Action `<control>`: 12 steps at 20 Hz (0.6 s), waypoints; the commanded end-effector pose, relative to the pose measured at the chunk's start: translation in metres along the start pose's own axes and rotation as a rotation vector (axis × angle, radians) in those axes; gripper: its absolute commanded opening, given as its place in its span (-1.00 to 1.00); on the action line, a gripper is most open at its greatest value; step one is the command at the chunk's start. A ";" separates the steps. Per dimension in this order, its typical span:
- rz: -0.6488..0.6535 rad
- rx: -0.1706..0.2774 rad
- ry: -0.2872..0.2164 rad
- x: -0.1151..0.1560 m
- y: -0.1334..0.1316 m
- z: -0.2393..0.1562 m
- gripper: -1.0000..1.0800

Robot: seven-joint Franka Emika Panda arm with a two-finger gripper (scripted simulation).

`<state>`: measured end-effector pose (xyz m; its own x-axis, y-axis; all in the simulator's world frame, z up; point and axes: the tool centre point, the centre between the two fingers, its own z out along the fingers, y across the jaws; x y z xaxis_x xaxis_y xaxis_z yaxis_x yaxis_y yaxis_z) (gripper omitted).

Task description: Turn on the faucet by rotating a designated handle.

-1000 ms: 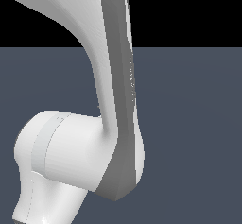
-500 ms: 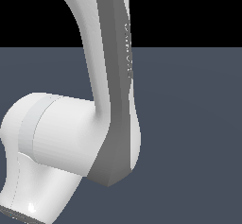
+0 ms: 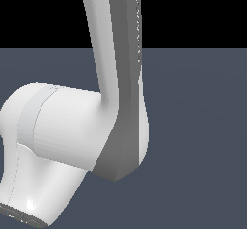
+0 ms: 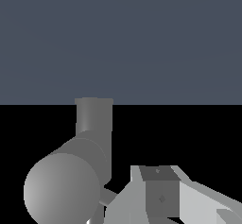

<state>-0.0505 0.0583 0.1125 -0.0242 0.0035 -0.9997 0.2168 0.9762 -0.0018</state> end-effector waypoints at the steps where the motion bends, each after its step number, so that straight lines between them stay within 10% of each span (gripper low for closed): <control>1: 0.002 0.004 -0.018 -0.016 -0.004 0.000 -1.00; 12: -0.002 0.007 0.006 -0.024 -0.022 0.000 -1.00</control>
<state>-0.0542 0.0433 0.1301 -0.0399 0.0049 -0.9992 0.2173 0.9761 -0.0039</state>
